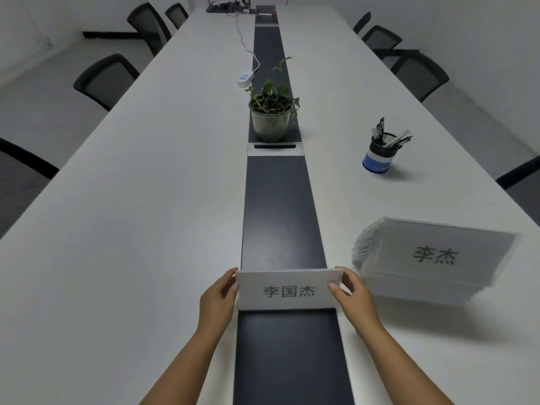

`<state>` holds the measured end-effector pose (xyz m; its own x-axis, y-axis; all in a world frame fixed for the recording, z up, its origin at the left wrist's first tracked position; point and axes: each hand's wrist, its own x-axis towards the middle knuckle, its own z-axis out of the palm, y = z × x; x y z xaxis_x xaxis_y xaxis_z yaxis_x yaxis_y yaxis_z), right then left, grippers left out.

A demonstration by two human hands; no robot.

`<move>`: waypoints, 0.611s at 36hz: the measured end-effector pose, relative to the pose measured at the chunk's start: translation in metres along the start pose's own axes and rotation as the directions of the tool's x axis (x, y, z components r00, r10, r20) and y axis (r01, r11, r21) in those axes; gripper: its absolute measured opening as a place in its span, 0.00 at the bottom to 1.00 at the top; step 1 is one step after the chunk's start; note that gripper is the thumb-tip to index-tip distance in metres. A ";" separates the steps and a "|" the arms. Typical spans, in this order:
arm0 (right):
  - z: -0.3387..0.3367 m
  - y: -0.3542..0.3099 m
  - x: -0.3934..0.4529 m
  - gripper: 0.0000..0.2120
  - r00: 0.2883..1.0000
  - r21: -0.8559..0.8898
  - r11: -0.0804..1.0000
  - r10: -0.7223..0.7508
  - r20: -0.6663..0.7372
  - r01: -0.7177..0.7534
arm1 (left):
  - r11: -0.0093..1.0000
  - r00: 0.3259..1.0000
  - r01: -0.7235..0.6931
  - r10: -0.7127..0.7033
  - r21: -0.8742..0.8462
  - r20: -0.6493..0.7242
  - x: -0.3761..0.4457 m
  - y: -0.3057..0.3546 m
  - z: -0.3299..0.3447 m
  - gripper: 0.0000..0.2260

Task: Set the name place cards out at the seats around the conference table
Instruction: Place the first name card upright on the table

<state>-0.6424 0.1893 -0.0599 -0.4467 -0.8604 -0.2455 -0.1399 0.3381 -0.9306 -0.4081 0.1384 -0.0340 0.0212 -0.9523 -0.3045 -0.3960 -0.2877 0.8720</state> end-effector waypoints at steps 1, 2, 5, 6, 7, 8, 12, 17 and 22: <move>0.001 0.000 0.000 0.15 1.000 0.003 1.000 0.002 -0.003 -0.002 | 1.000 1.000 -0.001 0.001 0.002 0.000 0.002 0.001 0.000 0.16; 0.002 0.000 0.000 0.15 1.000 0.003 1.000 0.006 -0.007 -0.006 | 1.000 1.000 -0.001 0.001 0.005 0.001 0.004 0.001 -0.001 0.16; 0.003 0.000 -0.001 0.16 1.000 -0.016 1.000 0.013 -0.019 -0.014 | 1.000 1.000 -0.003 0.003 0.017 0.006 0.009 0.002 -0.001 0.16; 0.003 0.000 -0.001 0.17 1.000 -0.020 1.000 0.015 -0.021 -0.016 | 1.000 1.000 -0.005 0.005 0.019 0.007 0.010 0.002 -0.001 0.16; 0.004 0.000 -0.001 0.17 1.000 -0.021 1.000 0.019 -0.022 -0.019 | 1.000 1.000 -0.007 0.007 0.020 0.007 0.010 0.002 -0.001 0.16; 0.004 0.000 -0.001 0.17 0.999 -0.020 1.000 0.023 -0.022 -0.023 | 1.000 1.000 -0.009 0.008 0.022 0.006 0.010 0.002 -0.001 0.16; 0.004 -0.001 0.001 0.18 0.999 -0.020 0.999 0.027 -0.028 -0.028 | 0.999 1.000 -0.015 0.015 0.035 0.006 0.008 0.003 0.000 0.16; 0.005 -0.002 0.004 0.17 0.999 -0.017 1.000 0.025 -0.033 -0.026 | 0.999 1.000 -0.019 0.019 0.035 0.009 0.009 0.003 0.001 0.16; 0.004 -0.004 0.003 0.17 0.998 -0.026 0.999 0.045 -0.034 -0.046 | 1.000 0.999 -0.019 0.018 0.017 0.028 0.010 0.001 0.000 0.16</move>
<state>-0.6394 0.1840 -0.0579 -0.4822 -0.8308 -0.2778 -0.1420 0.3870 -0.9111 -0.4080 0.1288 -0.0362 -0.0116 -0.9542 -0.2989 -0.4118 -0.2679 0.8710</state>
